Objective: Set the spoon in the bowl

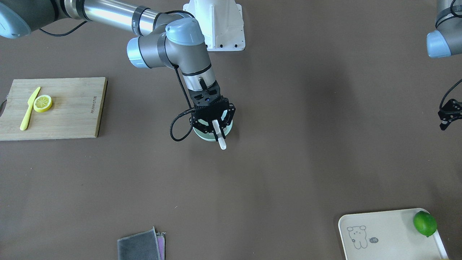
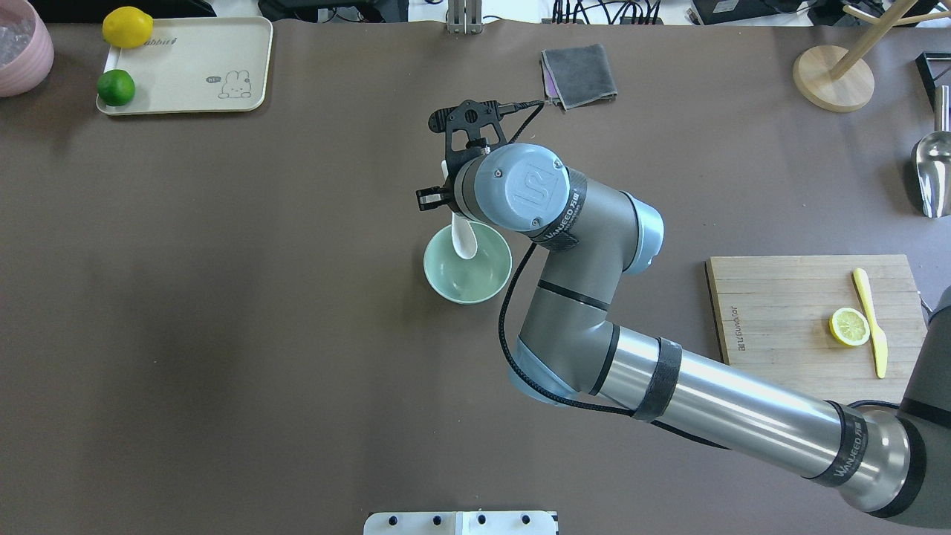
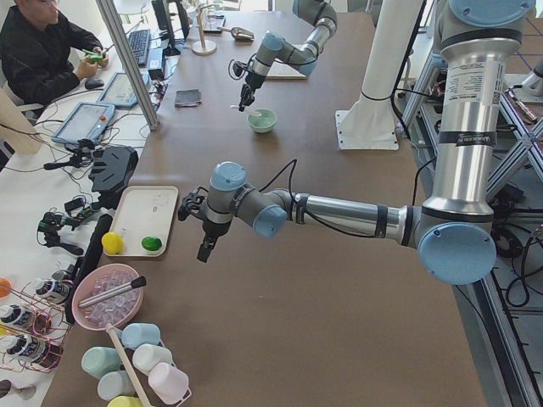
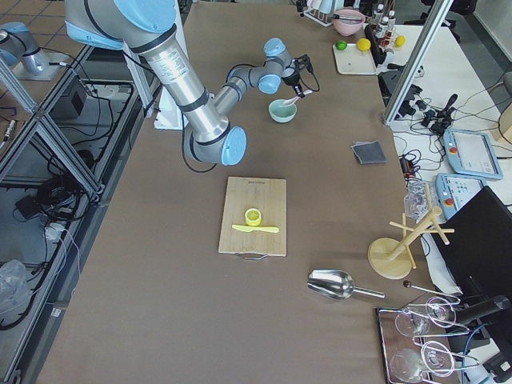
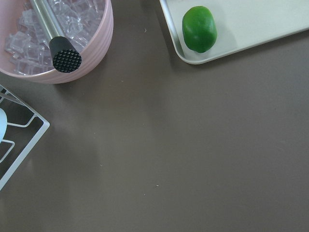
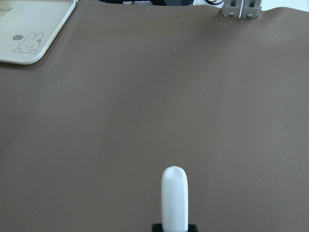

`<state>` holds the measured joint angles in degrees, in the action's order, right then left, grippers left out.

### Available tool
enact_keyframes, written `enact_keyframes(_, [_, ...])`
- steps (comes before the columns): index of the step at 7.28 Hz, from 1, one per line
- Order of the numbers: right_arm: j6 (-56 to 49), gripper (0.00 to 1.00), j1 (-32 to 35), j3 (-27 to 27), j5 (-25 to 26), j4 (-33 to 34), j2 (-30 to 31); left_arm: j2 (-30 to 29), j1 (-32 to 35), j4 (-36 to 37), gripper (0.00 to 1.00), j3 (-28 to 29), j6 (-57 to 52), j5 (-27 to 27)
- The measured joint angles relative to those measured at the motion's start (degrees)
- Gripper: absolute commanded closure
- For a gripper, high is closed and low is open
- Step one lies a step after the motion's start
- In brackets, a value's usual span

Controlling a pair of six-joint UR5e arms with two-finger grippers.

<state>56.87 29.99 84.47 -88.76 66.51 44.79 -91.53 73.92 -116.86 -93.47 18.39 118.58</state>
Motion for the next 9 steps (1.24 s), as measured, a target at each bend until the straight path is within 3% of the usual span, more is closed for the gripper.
enact_keyframes(1, [0.06, 0.01, -0.16, 0.00, 0.05, -0.08, 0.66, 0.02, 0.04, -0.02, 0.02, -0.18, 0.04, 0.09])
enact_keyframes(5, [0.67, 0.00, 1.57, 1.96, -3.46, 0.31, 0.70, -0.07, 0.20, -0.01, 0.02, -0.51, 0.07, 0.34])
enact_keyframes(7, [0.75, 0.00, 9.51, 5.16, -14.78, 3.76, 1.90, -0.38, 0.24, 0.05, 0.02, -0.77, 0.07, 0.41])
enact_keyframes(9, [-0.32, 0.00, 20.68, 10.09, -27.98, 7.90, 7.25, -0.84, 0.18, 0.05, 0.02, -0.77, 0.01, 0.42])
